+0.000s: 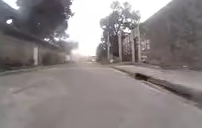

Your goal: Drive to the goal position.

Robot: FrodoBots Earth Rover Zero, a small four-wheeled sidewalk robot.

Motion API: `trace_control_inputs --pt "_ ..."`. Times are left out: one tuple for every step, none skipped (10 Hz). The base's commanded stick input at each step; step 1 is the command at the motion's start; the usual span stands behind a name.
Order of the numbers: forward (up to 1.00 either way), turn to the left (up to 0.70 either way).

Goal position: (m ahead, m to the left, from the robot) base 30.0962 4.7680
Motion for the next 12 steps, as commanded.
trace_control_inputs --pt "1.0 -0.16" --pt "1.0 -0.3" --pt "1.0 -0.4" --pt "1.0 -0.22" --pt "1.0 -0.03" --pt "1.0 0.0" --pt "1.0 0.0" --pt "1.0 0.0" --pt "1.0 0.0" --pt "1.0 0.0" --pt "1.0 0.0" --pt "1.0 0.0"
